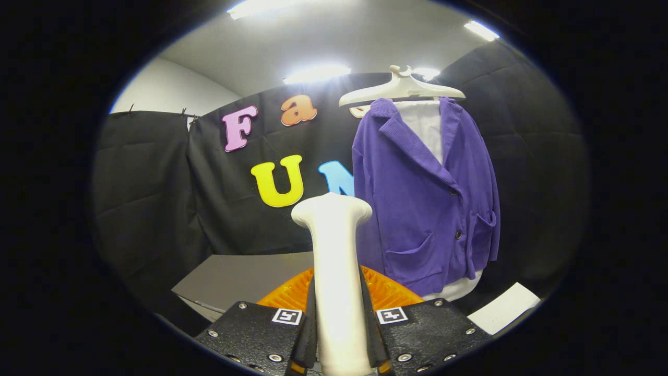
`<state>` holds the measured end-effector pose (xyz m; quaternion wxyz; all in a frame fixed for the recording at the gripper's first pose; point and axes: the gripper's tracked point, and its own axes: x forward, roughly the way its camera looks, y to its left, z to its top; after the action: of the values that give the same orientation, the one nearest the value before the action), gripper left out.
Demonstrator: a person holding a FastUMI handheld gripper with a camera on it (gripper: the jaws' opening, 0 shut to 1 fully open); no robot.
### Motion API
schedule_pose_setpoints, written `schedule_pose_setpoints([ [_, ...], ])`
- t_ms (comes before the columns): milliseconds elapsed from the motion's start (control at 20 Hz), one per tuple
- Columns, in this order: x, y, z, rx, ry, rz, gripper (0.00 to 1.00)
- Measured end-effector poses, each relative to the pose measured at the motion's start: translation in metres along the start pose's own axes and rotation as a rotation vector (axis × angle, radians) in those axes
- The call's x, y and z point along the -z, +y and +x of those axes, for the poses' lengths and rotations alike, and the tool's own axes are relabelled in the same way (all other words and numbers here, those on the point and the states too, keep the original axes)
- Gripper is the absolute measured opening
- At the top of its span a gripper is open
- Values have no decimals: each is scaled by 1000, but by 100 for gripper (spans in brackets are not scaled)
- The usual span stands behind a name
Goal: Iron the clothes twice with a garment steamer, once on the left side and once on the right side.
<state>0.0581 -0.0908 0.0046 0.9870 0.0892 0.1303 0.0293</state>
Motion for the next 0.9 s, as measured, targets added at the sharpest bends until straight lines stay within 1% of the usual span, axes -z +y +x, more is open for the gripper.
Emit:
schedule_pose_setpoints([
  [150, -8, -18, -9, -1, -10, -4, 38],
  [250, -23, -28, -11, 9, -28, 4, 37],
  [500, -82, -49, -4, 71, -128, 19, 37],
  [600, -95, -56, -7, 96, -164, 24, 37],
  [700, -115, -66, 11, 122, -195, 33, 37],
  [900, -135, -78, 43, 168, -231, 35, 37],
])
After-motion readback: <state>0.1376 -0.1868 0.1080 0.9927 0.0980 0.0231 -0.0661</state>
